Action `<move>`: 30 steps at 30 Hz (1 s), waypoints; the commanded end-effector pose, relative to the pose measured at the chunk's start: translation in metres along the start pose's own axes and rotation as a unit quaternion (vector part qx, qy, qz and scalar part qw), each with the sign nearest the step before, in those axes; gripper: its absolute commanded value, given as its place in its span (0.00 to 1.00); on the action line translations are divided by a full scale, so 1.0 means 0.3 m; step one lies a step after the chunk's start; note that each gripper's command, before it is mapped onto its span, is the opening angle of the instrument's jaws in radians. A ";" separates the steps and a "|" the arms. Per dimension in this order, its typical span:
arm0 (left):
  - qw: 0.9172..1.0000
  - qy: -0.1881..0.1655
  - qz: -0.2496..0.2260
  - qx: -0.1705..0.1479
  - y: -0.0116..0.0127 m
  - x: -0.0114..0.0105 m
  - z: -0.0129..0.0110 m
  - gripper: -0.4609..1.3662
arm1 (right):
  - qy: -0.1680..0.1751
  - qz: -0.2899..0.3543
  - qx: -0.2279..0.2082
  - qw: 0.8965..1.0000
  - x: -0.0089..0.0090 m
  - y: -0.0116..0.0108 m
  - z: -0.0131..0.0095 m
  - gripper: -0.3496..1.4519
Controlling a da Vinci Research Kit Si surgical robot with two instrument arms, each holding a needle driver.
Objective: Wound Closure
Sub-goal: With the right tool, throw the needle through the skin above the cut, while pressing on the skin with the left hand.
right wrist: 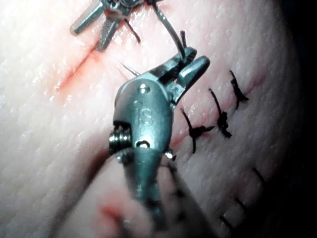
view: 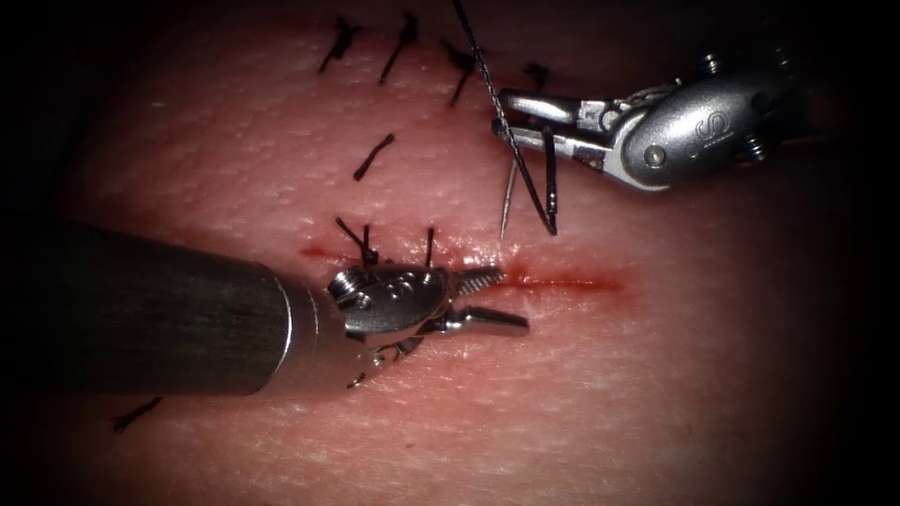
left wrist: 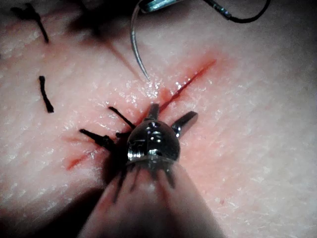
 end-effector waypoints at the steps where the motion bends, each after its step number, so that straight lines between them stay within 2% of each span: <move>1: 1.000 0.001 0.000 0.000 0.0000 -0.0004 -0.0008 0.39 | -0.001 -0.003 -0.004 1.000 0.0002 0.0000 0.0000 0.00; 6: 0.999 0.004 0.038 0.014 0.0001 -0.0019 -0.0023 0.23 | -0.003 -0.003 -0.005 1.000 0.0001 0.0001 0.0000 0.00; 9: 0.998 0.008 0.059 0.027 0.0003 -0.0022 -0.0027 0.25 | -0.003 -0.003 -0.005 1.000 0.0000 0.0001 0.0000 0.00; 14: 0.995 0.018 0.087 0.053 0.0021 -0.0028 -0.0030 0.10 | -0.003 -0.003 -0.005 1.000 -0.0001 -0.0001 0.0000 0.00; 18: 0.994 0.018 0.091 0.049 0.0020 -0.0048 -0.0015 0.12 | -0.003 -0.004 -0.005 1.000 -0.0001 -0.0008 0.0000 0.00; 25: 0.995 0.018 0.085 0.042 -0.0012 -0.0086 0.0013 0.09 | -0.002 -0.007 -0.005 1.000 -0.0006 -0.0030 0.0001 0.00; 30: 0.996 0.001 0.077 0.036 -0.0014 -0.0126 0.0031 0.09 | -0.003 -0.025 -0.006 1.000 -0.0015 -0.0048 -0.0001 0.00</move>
